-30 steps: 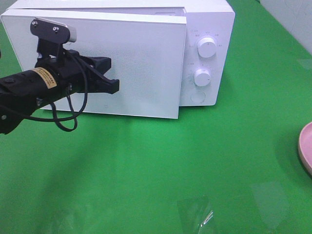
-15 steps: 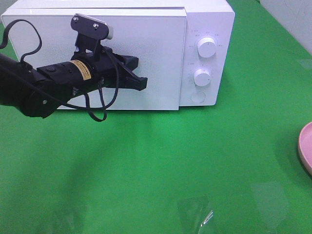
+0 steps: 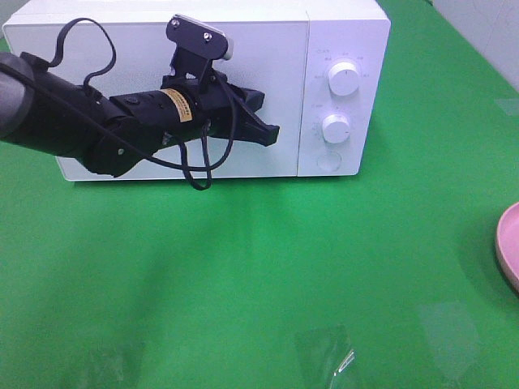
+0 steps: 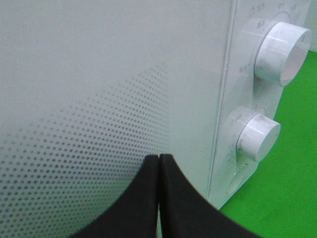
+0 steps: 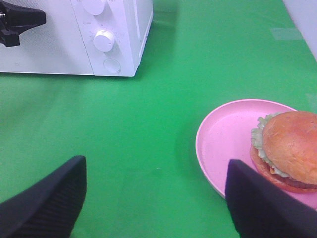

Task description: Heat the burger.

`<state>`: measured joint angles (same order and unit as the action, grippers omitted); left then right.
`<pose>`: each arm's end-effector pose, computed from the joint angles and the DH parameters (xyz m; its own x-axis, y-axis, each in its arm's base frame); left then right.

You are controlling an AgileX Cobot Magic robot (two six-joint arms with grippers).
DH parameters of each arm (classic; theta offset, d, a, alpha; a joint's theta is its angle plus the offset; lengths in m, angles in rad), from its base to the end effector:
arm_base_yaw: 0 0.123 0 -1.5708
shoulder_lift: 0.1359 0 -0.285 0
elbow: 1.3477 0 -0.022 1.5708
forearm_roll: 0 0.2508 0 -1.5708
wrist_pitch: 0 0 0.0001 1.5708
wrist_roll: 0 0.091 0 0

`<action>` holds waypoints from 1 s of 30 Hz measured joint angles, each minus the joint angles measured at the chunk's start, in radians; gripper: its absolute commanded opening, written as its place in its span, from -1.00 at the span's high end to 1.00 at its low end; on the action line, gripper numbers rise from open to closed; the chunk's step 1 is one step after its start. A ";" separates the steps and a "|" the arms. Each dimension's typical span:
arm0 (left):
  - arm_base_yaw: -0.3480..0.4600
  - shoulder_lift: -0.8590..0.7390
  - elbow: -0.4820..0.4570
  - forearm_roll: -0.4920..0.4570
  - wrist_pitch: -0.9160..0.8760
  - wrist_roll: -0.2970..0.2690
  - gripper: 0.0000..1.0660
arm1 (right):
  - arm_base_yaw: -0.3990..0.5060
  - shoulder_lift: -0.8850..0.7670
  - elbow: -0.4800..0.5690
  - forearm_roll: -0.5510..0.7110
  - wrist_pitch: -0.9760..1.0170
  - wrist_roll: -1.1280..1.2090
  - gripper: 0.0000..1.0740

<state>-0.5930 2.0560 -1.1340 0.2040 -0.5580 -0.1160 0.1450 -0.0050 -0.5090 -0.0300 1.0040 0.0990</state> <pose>0.3572 -0.2525 0.1580 -0.1967 0.2017 -0.9595 0.6534 0.7566 0.0251 -0.0041 -0.0029 0.2845 -0.3964 0.0258 -0.9177 -0.0889 0.9938 0.0663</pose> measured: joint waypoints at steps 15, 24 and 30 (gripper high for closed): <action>-0.118 -0.157 0.147 -0.109 0.140 -0.001 0.50 | 0.000 0.000 0.000 0.000 0.000 0.000 -0.41; -0.181 -0.271 0.207 -0.086 0.462 -0.001 -0.87 | 0.000 0.000 0.000 0.000 0.000 0.000 -0.41; -0.181 -0.336 0.207 -0.086 0.776 -0.001 -0.87 | 0.000 0.000 0.000 0.000 0.000 0.000 -0.41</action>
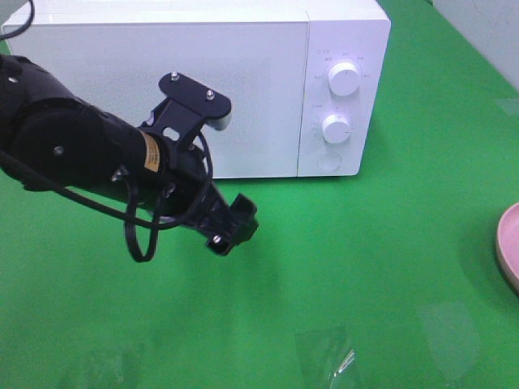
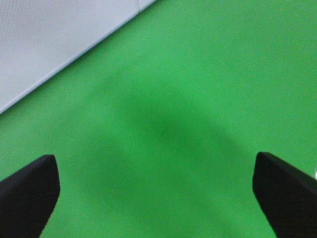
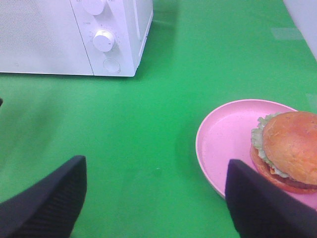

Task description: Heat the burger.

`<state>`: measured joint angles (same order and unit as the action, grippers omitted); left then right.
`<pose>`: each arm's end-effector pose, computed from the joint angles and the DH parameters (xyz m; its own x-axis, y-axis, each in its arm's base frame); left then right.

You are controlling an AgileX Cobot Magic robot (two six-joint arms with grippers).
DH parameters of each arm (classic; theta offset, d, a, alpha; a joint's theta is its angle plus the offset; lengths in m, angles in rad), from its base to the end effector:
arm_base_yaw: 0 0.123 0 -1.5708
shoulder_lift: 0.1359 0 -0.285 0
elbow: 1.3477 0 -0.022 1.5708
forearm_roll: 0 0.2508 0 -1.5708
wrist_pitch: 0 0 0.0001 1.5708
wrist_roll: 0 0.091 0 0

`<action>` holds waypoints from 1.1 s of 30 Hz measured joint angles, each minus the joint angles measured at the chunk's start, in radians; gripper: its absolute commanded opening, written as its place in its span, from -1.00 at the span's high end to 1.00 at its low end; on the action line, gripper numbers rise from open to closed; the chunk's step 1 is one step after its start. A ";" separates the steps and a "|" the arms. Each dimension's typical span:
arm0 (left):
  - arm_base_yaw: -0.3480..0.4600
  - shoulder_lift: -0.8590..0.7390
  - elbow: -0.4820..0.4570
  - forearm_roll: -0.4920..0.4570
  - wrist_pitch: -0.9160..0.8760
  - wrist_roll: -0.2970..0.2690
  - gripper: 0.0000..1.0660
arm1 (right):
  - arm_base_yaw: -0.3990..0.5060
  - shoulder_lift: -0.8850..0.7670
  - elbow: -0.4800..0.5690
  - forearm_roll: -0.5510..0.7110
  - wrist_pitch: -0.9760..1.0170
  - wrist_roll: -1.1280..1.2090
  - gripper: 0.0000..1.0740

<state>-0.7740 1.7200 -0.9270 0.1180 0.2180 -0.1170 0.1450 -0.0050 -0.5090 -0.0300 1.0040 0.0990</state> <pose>0.2449 -0.2361 0.1780 -0.5712 0.5558 -0.6040 0.6868 0.7266 0.0192 -0.0041 -0.0029 0.2845 -0.3964 0.0258 -0.9177 -0.0889 0.9938 0.0663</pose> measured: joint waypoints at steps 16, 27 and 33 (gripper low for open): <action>0.040 -0.241 0.000 -0.031 0.618 -0.019 -0.87 | 0.000 0.000 0.000 0.000 0.000 0.000 -0.41; 0.404 -0.387 0.000 -0.064 0.808 0.061 -0.87 | 0.000 0.000 0.000 0.000 0.000 0.000 -0.41; 0.654 -0.465 0.000 -0.080 0.886 0.097 -0.87 | 0.000 0.000 0.000 0.000 0.000 0.000 -0.41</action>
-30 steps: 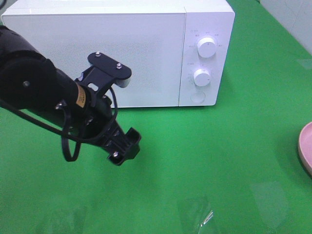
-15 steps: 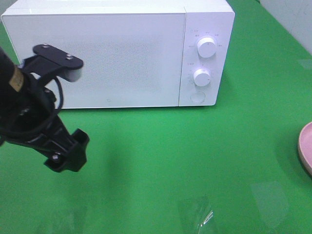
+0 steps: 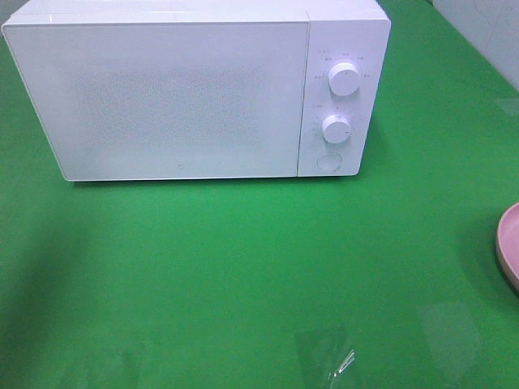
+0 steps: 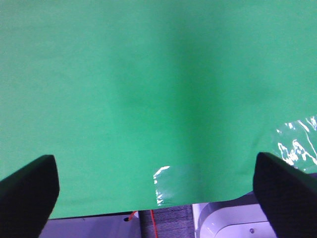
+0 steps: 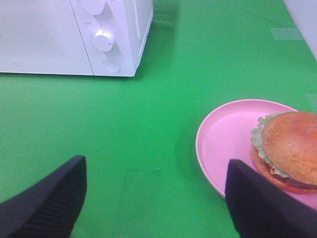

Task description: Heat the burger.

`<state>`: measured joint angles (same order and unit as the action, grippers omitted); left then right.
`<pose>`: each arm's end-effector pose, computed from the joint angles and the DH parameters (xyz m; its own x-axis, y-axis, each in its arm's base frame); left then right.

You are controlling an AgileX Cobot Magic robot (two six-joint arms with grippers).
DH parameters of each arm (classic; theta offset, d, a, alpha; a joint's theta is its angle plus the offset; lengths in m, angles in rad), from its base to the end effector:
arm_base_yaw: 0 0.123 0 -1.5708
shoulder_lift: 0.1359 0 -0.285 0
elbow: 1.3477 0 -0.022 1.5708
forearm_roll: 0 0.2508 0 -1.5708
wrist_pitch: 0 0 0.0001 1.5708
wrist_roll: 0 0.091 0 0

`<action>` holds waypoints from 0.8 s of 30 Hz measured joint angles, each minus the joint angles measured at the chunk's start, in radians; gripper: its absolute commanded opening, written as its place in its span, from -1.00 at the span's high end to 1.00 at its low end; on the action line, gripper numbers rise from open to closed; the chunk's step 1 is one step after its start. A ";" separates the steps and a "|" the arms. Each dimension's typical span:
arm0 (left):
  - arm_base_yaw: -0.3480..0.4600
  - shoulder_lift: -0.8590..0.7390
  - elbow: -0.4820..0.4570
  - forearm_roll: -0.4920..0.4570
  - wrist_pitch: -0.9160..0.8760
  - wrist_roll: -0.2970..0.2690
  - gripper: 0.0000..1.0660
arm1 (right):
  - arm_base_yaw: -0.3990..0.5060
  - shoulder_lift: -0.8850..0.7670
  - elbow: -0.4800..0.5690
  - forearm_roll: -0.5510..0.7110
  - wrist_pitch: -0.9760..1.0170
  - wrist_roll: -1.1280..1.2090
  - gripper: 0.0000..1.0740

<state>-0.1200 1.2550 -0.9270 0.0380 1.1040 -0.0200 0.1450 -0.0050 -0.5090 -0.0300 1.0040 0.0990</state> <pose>0.2169 -0.0230 0.2763 -0.9678 0.1138 -0.2245 0.1093 0.9935 0.0324 -0.0041 -0.0029 0.2845 -0.3964 0.0258 -0.9177 -0.0889 0.9938 0.0663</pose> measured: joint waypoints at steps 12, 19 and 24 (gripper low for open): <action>0.128 -0.273 0.036 -0.038 0.103 0.051 -0.87 | 0.000 0.000 0.000 0.000 0.000 0.000 -0.41; 0.128 -0.618 0.253 -0.029 0.079 0.077 -0.87 | 0.000 0.000 0.000 0.000 0.000 0.000 -0.41; 0.128 -0.810 0.368 -0.012 0.034 0.079 -0.87 | 0.000 0.000 0.000 0.000 0.000 0.000 -0.41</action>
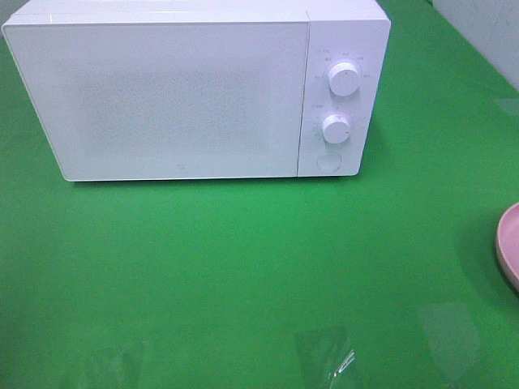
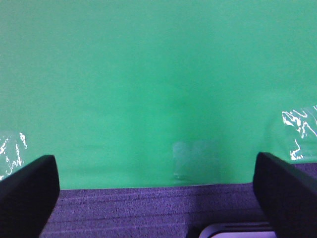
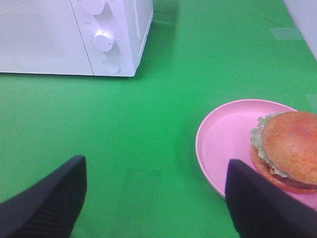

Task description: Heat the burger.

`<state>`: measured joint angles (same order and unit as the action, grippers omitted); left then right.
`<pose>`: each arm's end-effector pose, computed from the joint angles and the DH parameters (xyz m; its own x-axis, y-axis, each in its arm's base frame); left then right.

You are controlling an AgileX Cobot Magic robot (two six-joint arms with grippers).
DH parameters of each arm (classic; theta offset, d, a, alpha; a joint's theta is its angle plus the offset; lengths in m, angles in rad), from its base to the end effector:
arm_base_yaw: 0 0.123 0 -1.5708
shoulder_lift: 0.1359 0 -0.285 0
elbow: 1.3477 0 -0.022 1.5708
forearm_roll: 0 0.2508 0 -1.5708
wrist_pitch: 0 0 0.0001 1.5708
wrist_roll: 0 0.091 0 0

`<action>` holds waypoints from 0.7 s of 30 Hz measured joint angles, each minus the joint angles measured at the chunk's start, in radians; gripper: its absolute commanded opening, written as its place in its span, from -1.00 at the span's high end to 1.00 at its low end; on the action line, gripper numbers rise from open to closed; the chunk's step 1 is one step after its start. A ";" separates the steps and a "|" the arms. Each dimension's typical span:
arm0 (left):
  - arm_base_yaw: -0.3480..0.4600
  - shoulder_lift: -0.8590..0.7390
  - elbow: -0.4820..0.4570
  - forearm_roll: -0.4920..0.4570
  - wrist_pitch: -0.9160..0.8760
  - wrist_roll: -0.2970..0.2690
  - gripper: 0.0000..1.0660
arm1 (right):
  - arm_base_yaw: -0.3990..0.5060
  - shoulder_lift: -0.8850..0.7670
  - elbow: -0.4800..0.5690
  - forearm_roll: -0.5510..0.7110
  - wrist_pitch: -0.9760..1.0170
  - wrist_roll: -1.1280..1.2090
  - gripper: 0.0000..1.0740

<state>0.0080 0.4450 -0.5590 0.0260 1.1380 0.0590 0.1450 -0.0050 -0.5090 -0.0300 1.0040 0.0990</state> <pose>0.0569 0.0026 0.2777 -0.8051 0.0634 -0.5897 0.0343 0.9976 0.0603 -0.0041 -0.0029 0.2845 -0.3964 0.0258 -0.9177 -0.0889 0.9938 0.0663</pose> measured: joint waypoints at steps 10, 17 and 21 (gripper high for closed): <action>0.000 -0.237 0.058 0.002 -0.087 0.004 -0.87 | 0.000 0.000 0.000 0.000 0.000 0.000 -0.41; 0.000 -0.366 0.058 -0.049 -0.089 0.004 -0.87 | 0.000 0.000 0.000 0.000 0.000 0.000 -0.41; 0.005 -0.440 0.058 -0.082 -0.088 0.004 -0.87 | 0.000 0.000 0.000 0.000 0.000 0.000 -0.41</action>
<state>0.0130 0.0050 -0.5010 -0.0560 1.0500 0.0630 0.1450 -0.0050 -0.5090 -0.0300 1.0040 0.0990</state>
